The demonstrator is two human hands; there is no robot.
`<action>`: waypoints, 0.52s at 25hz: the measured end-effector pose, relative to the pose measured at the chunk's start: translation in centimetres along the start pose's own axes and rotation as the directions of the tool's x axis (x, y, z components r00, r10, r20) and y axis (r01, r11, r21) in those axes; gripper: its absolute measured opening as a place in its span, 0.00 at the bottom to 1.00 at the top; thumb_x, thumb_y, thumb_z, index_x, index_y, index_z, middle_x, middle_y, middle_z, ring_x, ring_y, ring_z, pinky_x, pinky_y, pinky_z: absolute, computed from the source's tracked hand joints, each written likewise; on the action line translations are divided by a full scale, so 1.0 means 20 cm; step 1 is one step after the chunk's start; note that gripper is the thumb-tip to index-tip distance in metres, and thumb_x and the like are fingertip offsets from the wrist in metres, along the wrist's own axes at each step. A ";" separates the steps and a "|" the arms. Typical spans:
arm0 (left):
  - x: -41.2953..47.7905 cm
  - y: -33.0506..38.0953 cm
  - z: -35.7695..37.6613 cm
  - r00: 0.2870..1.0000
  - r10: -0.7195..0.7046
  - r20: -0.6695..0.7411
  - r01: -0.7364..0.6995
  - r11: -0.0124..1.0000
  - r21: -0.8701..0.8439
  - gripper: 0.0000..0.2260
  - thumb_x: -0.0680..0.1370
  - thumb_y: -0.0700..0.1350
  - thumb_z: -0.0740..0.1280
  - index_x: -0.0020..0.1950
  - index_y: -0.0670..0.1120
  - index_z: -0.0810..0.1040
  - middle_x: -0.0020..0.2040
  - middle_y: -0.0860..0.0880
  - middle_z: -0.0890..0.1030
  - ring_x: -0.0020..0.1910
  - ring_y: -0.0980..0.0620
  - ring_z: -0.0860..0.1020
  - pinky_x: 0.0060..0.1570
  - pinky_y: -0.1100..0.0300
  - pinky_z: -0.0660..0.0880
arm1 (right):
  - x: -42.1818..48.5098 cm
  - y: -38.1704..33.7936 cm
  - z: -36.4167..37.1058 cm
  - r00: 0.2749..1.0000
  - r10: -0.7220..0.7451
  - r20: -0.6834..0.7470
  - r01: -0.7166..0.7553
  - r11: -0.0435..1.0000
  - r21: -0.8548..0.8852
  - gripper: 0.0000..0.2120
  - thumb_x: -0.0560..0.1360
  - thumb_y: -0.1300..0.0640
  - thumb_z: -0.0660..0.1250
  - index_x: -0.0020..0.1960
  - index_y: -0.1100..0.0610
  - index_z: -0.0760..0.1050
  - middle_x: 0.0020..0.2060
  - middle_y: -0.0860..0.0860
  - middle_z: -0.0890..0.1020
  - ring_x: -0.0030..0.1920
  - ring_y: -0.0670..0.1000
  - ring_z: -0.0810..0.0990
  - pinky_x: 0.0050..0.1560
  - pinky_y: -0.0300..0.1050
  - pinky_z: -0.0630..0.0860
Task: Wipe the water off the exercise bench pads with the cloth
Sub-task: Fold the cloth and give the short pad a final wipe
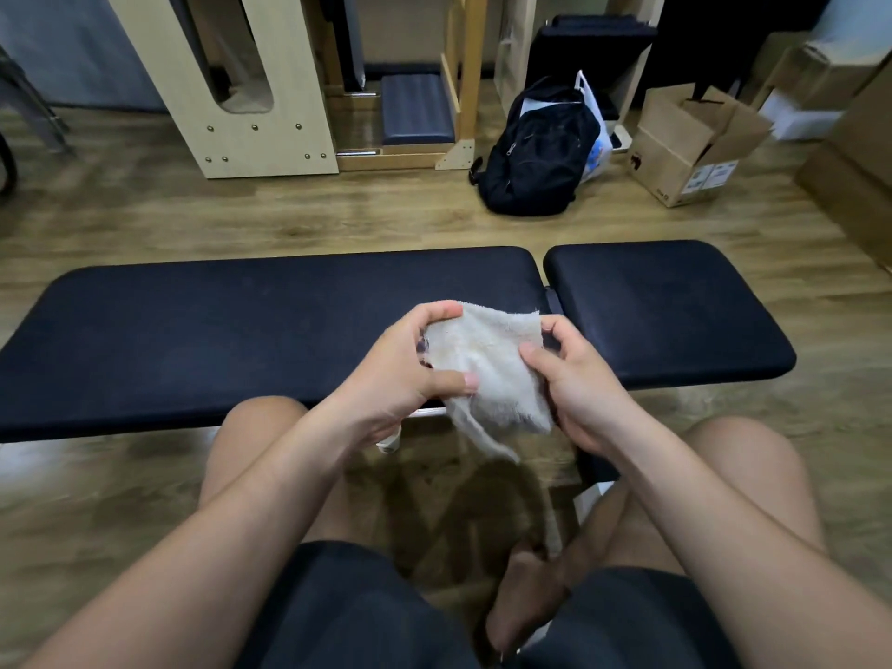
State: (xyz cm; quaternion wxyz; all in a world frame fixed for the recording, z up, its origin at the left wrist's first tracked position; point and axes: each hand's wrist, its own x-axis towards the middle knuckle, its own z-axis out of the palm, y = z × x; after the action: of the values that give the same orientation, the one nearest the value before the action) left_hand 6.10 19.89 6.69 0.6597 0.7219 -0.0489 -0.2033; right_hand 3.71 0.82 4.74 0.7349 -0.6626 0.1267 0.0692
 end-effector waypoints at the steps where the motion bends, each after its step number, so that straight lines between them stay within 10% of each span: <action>1: 0.01 -0.01 -0.01 0.999 0.035 -0.007 -0.033 0.988 0.150 0.33 0.67 0.32 0.76 0.67 0.53 0.71 0.59 0.47 0.77 0.49 0.49 0.80 0.51 0.51 0.80 | 0.00 -0.02 -0.01 1.000 -0.024 0.002 0.024 1.000 -0.013 0.08 0.80 0.64 0.60 0.58 0.57 0.72 0.43 0.54 0.84 0.41 0.53 0.83 0.42 0.50 0.79; 3: 0.02 -0.05 -0.03 0.995 0.069 0.068 -0.087 0.943 0.320 0.34 0.68 0.35 0.76 0.68 0.56 0.68 0.56 0.50 0.76 0.45 0.49 0.79 0.47 0.54 0.79 | -0.01 -0.03 -0.04 0.998 -0.055 -0.013 0.055 0.998 -0.005 0.08 0.80 0.65 0.61 0.57 0.57 0.72 0.41 0.56 0.83 0.40 0.54 0.81 0.42 0.50 0.77; 8: 0.01 -0.12 -0.09 0.992 0.016 0.121 -0.031 0.991 0.129 0.19 0.67 0.34 0.77 0.55 0.47 0.80 0.47 0.40 0.82 0.41 0.46 0.78 0.48 0.43 0.78 | -0.02 0.03 -0.10 0.996 0.036 -0.082 -0.044 0.995 -0.092 0.19 0.76 0.64 0.67 0.65 0.54 0.69 0.46 0.61 0.84 0.48 0.60 0.83 0.58 0.61 0.77; 13: -0.01 -0.15 -0.06 0.973 0.221 -0.060 -0.136 0.769 0.625 0.13 0.66 0.47 0.80 0.48 0.54 0.83 0.38 0.57 0.80 0.35 0.60 0.76 0.40 0.67 0.70 | -0.07 -0.01 -0.12 0.982 0.045 0.183 0.082 0.773 -0.629 0.28 0.65 0.60 0.79 0.62 0.49 0.75 0.48 0.45 0.81 0.47 0.41 0.80 0.53 0.36 0.75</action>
State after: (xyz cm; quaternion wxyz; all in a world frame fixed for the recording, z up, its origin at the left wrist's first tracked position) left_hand 5.76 21.48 3.95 0.4058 0.9011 -0.1381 -0.0650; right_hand 2.12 -1.50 5.11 0.4782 -0.8629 0.0197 0.1624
